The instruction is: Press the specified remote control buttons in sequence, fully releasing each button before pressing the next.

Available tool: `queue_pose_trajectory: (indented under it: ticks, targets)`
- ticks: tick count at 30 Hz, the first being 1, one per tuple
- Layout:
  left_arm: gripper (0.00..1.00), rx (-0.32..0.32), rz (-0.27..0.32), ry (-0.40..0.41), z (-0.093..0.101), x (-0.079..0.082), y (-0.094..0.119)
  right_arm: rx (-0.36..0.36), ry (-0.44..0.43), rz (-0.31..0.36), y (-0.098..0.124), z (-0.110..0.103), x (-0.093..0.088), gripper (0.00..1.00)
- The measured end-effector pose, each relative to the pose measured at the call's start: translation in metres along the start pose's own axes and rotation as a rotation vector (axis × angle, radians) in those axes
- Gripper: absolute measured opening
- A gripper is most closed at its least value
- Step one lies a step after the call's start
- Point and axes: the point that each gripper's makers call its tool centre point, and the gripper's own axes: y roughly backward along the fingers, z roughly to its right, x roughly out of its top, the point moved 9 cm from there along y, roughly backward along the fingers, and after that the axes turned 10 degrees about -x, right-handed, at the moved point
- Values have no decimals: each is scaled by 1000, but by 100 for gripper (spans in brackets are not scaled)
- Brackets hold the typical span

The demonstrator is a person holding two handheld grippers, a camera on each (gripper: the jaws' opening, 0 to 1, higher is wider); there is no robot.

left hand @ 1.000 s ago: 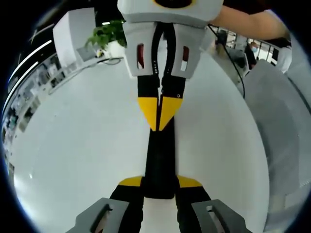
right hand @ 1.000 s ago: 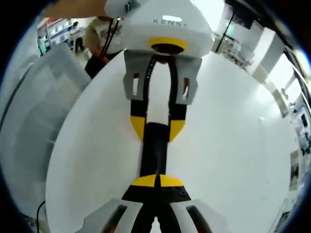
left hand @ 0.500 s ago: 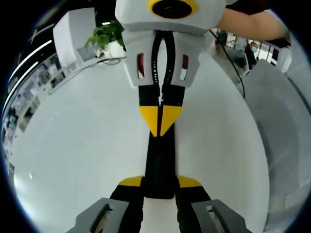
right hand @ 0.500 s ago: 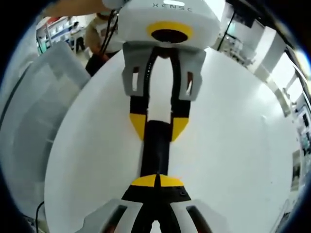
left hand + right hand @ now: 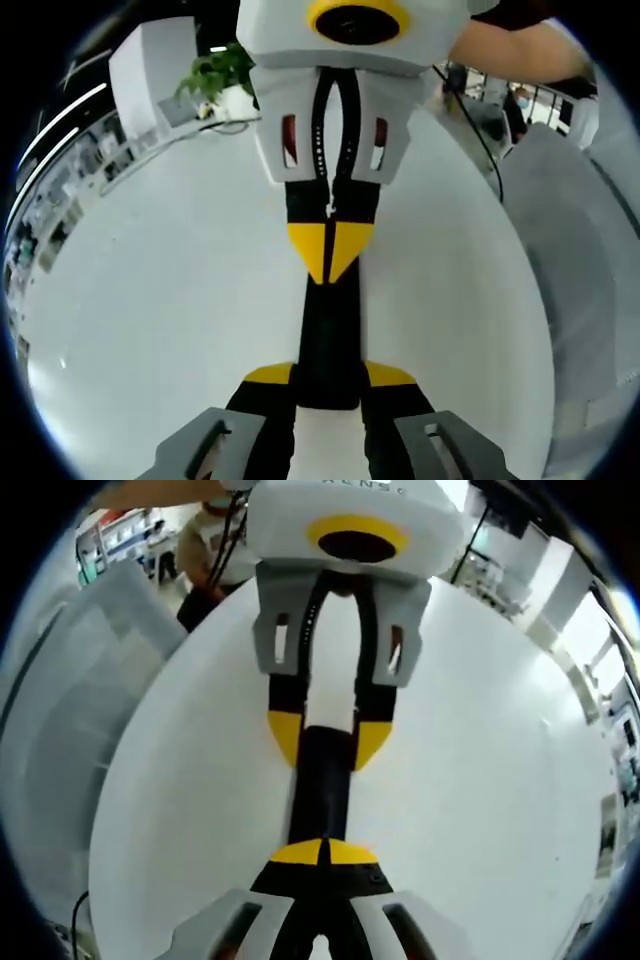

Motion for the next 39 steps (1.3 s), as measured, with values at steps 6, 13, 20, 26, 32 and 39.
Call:
queue_pose_trajectory:
  ticks: [6, 13, 20, 26, 32, 39]
  targets:
    - [24, -1, -4, -1, 0, 0, 0, -9, -6, -14, -1, 0, 0, 0]
    - [24, -1, -8, 0, 0, 1, 0, -16, -7, -22, -1, 0, 0, 0]
    - [24, -1, -9, 1, 0, 1, 0, -20, -6, -22, -1, -1, 0, 0]
    - [24, -1, -10, 2, -1, 1, 0, -26, -12, -12, -1, -1, -1, 0]
    - [24, -2, -12, 3, -1, 1, 0, -31, -5, -12, -1, -2, 0, 0]
    - [24, -1, -16, 4, 0, 1, 0, -40, -5, 3, 0, -2, -1, 0]
